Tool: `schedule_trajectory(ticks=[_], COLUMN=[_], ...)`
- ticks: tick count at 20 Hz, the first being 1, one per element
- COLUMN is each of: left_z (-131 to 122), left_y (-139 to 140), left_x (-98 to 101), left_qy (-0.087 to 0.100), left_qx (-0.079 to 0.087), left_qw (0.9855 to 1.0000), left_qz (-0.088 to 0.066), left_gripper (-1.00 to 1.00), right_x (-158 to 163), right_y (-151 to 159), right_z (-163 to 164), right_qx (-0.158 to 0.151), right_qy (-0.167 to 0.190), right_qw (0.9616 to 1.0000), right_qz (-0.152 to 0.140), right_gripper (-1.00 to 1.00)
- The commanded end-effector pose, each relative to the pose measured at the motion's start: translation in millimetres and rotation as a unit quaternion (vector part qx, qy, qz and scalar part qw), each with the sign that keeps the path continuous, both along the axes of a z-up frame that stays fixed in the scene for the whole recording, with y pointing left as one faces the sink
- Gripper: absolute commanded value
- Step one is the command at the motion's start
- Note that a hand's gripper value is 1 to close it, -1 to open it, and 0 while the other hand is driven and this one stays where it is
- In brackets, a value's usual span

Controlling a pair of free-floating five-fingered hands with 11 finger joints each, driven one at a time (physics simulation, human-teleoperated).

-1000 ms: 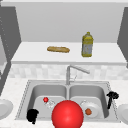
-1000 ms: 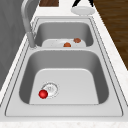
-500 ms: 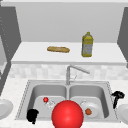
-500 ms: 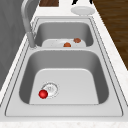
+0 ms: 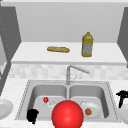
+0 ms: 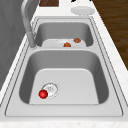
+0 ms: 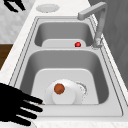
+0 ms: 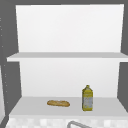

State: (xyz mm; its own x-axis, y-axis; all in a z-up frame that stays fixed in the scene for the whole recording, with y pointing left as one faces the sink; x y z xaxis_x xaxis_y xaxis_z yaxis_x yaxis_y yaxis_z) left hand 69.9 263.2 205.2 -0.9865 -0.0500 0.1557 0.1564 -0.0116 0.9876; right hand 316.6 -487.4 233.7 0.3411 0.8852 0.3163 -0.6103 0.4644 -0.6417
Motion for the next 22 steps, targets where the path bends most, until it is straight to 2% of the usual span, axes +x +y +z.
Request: schedule_trajectory(ticks=[1, 15, 22], left_z=[0.0, 0.0, 0.0], left_y=[0.0, 0.0, 0.0], left_x=[0.0, 0.0, 0.0], left_qy=[0.000, 0.000, 0.000], left_qx=[0.000, 0.000, 0.000], left_qw=[1.0000, 1.0000, 1.0000], left_qz=[0.000, 0.000, 0.000], left_gripper=[0.00, 0.00, 0.00], right_x=[2.7, 13.4, 17.5], right_y=[-14.6, -68.9, -95.4], right_z=[6.8, 42.2, 59.0], right_qx=[0.010, 0.020, 0.034], right_qy=[0.010, 0.019, 0.020], right_qw=[0.9998, 0.9991, 0.9985], right_qz=[0.017, 0.032, 0.036], right_gripper=[-1.00, -1.00, -1.00])
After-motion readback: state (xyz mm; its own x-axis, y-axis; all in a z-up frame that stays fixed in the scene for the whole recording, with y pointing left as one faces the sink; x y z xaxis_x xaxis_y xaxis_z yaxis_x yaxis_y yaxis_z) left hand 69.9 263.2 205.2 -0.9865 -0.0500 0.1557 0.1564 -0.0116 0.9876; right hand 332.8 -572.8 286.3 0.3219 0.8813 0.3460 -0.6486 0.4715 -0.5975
